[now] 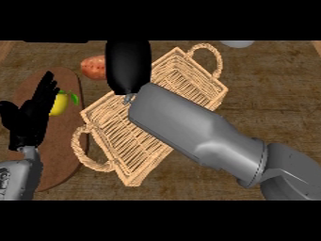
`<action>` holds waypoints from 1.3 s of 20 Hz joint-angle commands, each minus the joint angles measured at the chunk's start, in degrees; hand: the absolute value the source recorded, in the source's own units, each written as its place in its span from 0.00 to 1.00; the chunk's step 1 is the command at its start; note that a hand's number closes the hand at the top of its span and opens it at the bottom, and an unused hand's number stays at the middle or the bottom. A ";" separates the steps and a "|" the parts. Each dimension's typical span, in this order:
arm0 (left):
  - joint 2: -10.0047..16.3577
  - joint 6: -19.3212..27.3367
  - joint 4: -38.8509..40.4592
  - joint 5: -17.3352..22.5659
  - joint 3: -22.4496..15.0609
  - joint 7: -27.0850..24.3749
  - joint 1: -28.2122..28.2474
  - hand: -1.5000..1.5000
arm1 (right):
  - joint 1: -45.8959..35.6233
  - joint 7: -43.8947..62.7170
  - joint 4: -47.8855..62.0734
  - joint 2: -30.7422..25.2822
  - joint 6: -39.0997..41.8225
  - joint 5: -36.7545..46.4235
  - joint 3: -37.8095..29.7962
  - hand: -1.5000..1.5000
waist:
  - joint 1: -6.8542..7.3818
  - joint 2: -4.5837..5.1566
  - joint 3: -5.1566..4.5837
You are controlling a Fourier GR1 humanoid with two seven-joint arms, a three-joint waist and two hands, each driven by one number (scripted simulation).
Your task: Pick the sweet potato from the placemat and place it in the basket
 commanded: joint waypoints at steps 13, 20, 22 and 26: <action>-0.81 0.31 -1.68 -0.88 -0.39 -1.37 2.69 0.50 | 2.61 -1.54 3.24 0.40 13.44 -7.50 -2.96 1.00 | 0.01 0.02 0.04; 0.24 -0.96 -3.82 0.31 0.20 1.04 1.75 0.50 | 2.99 -5.00 8.84 0.40 10.74 -6.38 -3.28 1.00 | 0.54 0.14 0.04; 0.77 -2.37 -0.51 1.38 1.00 0.06 -0.07 0.50 | 3.73 -3.37 8.52 0.40 10.89 -6.45 -0.59 1.00 | 0.90 0.35 0.00; 0.61 -0.17 -1.17 -0.01 1.21 1.89 -1.63 0.50 | 6.46 -6.91 11.68 0.40 9.83 -3.84 -1.96 1.00 | -0.27 0.17 0.05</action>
